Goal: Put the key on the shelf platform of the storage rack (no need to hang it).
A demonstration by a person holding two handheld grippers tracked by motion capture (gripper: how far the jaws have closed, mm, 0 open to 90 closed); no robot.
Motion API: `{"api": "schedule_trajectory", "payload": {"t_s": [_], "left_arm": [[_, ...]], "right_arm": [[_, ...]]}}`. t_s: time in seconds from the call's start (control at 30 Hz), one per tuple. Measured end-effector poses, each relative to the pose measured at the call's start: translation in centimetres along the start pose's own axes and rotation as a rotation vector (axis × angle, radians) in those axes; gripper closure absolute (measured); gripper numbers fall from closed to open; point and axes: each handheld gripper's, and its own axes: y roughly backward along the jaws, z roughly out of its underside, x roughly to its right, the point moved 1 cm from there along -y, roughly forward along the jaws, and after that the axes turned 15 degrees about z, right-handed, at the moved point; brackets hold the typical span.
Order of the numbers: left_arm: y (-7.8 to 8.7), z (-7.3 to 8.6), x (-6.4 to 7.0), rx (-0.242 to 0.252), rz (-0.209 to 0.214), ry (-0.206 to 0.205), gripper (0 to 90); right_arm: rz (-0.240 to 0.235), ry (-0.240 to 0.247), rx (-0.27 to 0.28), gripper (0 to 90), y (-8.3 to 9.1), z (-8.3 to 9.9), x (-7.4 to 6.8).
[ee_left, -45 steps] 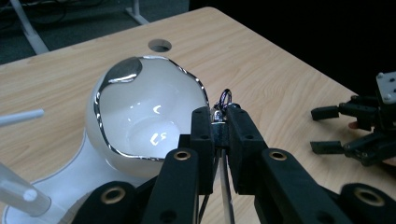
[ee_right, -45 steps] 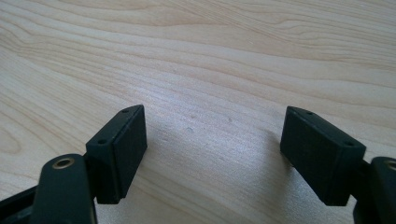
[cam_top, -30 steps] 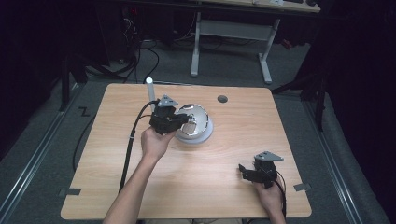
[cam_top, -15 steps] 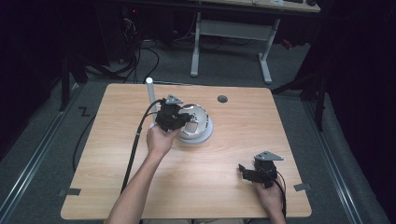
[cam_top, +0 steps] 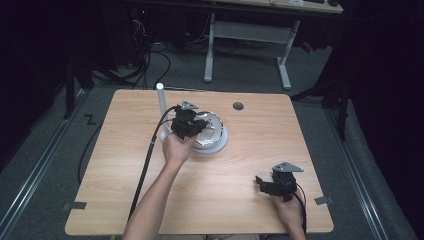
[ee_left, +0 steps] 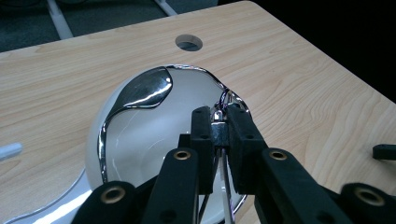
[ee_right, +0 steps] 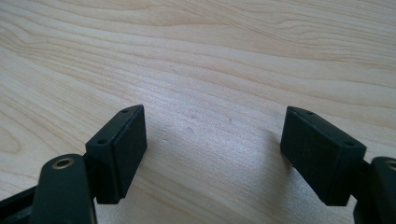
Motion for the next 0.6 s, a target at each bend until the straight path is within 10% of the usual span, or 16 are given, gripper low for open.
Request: {"api": "schedule_trajectory", "payload": {"t_s": [0.47, 0.5, 0.53, 0.57, 0.6], "left_arm": [[-2.4, 1.1, -1.6, 0.01, -0.058, -0.033, 81.8], [-2.6, 0.3, -2.9, -0.044, 0.068, -0.255, 81.8], [-2.6, 0.3, -2.9, -0.044, 0.068, -0.255, 81.8], [-2.7, 1.1, -1.7, 0.013, -0.06, -0.025, 81.8], [-2.7, 0.9, -2.1, -0.012, -0.037, -0.09, 81.8]], "right_arm": [[0.0, -0.002, -0.003, 23.0, 0.0, 0.0, 0.0], [0.0, 0.001, -0.001, 23.0, 0.0, 0.0, 0.0], [0.0, 0.001, -0.001, 23.0, 0.0, 0.0, 0.0], [0.0, -0.002, -0.002, 23.0, 0.0, 0.0, 0.0], [0.0, 0.0, -0.001, 23.0, 0.0, 0.0, 0.0]]}}
